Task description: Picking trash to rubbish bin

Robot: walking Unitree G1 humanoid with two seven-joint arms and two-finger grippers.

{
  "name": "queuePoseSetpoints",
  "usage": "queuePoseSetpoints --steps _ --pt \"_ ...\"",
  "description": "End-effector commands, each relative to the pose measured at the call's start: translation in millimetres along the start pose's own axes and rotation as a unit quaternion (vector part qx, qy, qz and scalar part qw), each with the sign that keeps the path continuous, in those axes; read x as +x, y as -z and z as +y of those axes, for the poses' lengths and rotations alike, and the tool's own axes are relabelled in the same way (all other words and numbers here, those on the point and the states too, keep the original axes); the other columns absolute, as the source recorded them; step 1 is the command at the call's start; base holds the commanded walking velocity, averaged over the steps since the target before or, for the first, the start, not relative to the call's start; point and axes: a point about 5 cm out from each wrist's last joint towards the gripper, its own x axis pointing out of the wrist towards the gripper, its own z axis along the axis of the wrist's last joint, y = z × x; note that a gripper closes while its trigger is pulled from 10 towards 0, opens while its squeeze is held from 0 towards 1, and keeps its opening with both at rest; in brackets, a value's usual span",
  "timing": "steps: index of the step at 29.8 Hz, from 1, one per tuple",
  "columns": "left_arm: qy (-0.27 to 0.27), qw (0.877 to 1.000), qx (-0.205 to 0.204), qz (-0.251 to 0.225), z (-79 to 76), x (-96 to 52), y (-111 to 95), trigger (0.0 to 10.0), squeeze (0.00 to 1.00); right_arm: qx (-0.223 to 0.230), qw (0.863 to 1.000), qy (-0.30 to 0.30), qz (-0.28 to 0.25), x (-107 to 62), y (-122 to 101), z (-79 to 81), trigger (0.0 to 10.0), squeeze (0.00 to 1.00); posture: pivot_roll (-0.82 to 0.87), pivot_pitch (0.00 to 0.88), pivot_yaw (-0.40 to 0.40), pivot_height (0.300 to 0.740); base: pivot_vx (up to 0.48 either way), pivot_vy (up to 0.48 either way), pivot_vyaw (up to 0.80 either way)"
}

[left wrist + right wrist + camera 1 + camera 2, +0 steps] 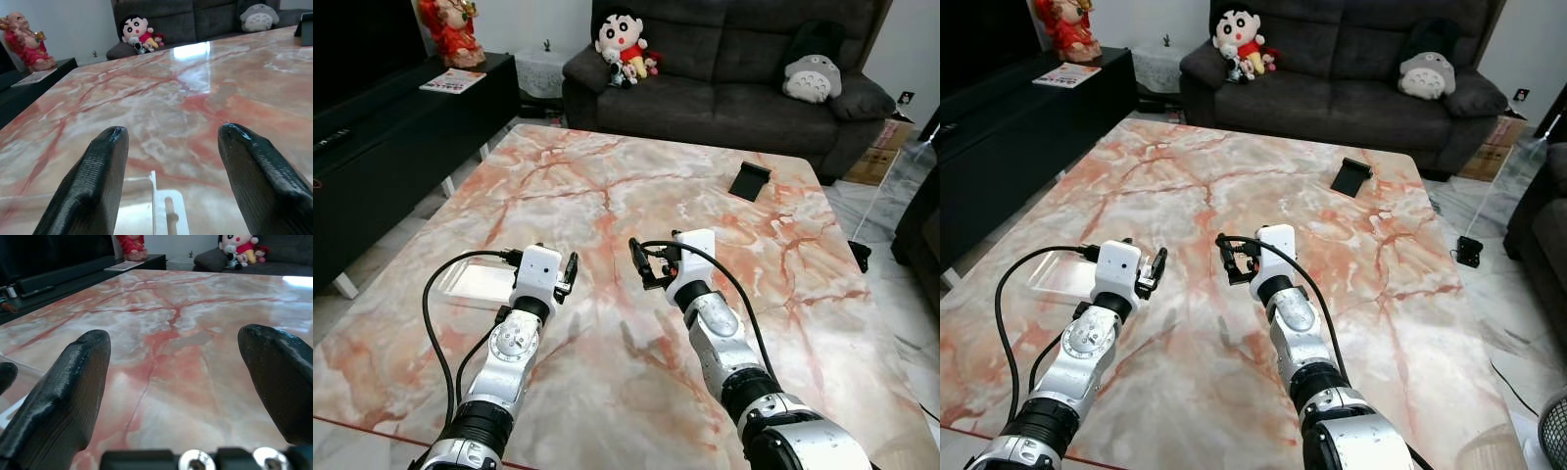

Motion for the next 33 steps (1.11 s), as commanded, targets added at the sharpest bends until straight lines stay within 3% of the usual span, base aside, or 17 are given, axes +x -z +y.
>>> queuePoseSetpoints --steps 1,8,14,15,16,31,33 --pt "-0.002 1.0 0.007 0.017 -1.3 2.9 2 10.0 1.0 -0.002 1.0 0.0 0.002 0.6 -1 -1.0 10.0 0.0 0.09 0.0 -0.083 0.74 0.0 0.0 0.0" --pt "-0.014 0.999 0.018 0.034 0.1 6.4 4 10.0 1.0 -0.002 1.0 0.001 0.003 0.6 -1 -1.6 10.0 0.0 0.09 0.0 -0.083 0.74 0.0 0.0 0.0" --pt "0.006 0.997 0.027 0.068 -4.7 11.4 8 10.0 1.0 -0.003 1.0 0.001 0.006 0.2 0 -2.0 10.0 0.0 0.09 0.0 -0.082 0.74 0.0 0.0 0.0" --pt "0.009 0.997 0.031 0.073 -5.6 11.8 9 10.0 0.18 -0.003 1.0 0.001 0.006 0.2 0 -2.0 10.0 0.0 0.09 0.0 -0.082 0.74 0.0 0.0 0.0" --pt "0.009 0.996 0.035 0.085 -6.5 13.1 11 10.0 0.0 -0.003 1.0 0.001 0.006 0.1 0 -2.2 10.0 0.0 0.08 0.0 -0.081 0.74 0.0 0.0 0.0" --pt "-0.014 0.99 0.016 0.139 -5.0 23.4 12 10.0 0.0 -0.004 1.0 -0.002 0.009 -0.5 1 -2.4 10.0 0.0 0.08 0.0 -0.081 0.74 0.0 0.0 0.0" --pt "-0.013 0.988 -0.009 0.156 -7.4 23.1 16 10.0 0.0 -0.004 1.0 -0.002 0.009 -0.4 1 -2.5 10.0 0.0 0.08 0.0 -0.08 0.74 0.0 0.0 0.0"
